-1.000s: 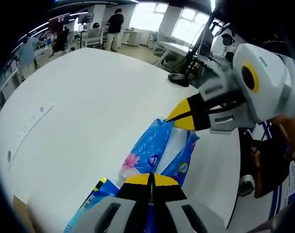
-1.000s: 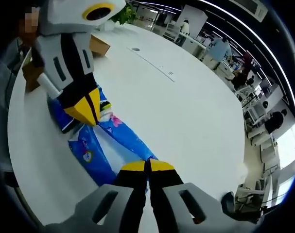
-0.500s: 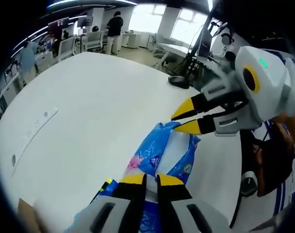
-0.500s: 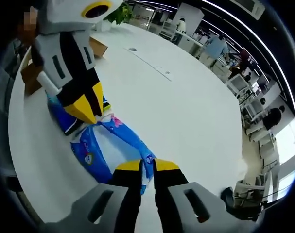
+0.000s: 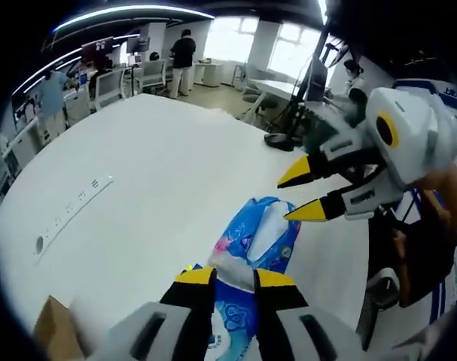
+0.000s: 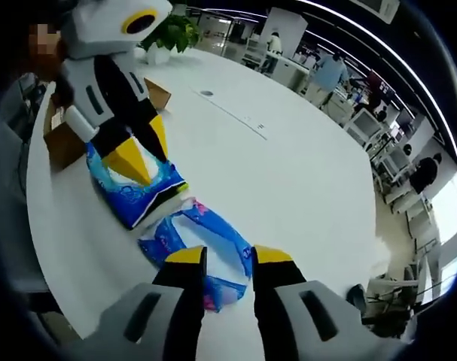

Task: Operate the shoe box by opening the lid, removing the specified soft item, and placing it in the target area until the item is outside and the box remains undamaged.

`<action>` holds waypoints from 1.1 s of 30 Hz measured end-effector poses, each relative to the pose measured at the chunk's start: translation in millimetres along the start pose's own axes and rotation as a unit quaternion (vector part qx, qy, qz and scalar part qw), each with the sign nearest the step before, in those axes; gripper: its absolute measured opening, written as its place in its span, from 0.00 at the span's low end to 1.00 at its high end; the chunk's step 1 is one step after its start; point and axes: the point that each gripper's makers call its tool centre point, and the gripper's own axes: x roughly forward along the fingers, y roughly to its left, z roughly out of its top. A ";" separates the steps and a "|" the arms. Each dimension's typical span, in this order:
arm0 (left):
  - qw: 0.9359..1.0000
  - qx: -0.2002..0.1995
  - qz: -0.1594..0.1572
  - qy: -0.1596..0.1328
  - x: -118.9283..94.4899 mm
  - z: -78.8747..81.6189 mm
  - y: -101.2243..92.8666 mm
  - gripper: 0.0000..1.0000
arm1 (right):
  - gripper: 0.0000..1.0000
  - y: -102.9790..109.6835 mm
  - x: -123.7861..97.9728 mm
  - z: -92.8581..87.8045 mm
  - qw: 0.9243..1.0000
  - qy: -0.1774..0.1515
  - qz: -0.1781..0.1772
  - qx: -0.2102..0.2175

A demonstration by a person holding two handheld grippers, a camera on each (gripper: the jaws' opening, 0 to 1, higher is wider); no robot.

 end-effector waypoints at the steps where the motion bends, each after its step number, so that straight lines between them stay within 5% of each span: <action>1: 1.000 -0.001 0.001 -0.001 -6.9 -1.1 0.8 0.22 | 0.25 1.6 -3.4 2.0 1.000 -0.001 0.000 0.001; 13: 0.999 -0.008 0.024 -0.045 -76.3 -14.3 10.1 0.28 | 0.38 25.4 -36.1 26.7 1.000 -0.022 0.016 0.007; 33: 0.992 -0.031 0.089 -0.085 -183.4 -70.2 49.3 0.32 | 0.52 80.8 -66.2 72.6 0.996 -0.051 0.058 -0.035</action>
